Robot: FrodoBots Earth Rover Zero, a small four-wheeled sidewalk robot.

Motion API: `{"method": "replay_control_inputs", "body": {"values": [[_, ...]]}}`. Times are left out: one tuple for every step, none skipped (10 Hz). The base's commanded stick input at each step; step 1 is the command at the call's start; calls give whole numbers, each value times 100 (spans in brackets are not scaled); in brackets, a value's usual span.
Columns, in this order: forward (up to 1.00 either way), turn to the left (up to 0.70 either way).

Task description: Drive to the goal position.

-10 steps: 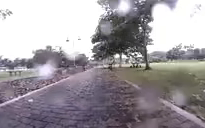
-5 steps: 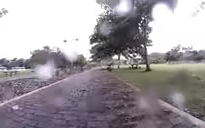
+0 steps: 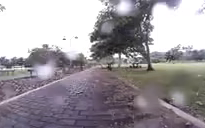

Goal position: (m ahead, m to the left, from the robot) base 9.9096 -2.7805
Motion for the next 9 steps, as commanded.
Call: {"method": "replay_control_inputs", "body": {"values": [[70,0],[70,0],[70,0],[70,0],[70,0],[70,0],[70,0],[70,0],[70,0]]}}
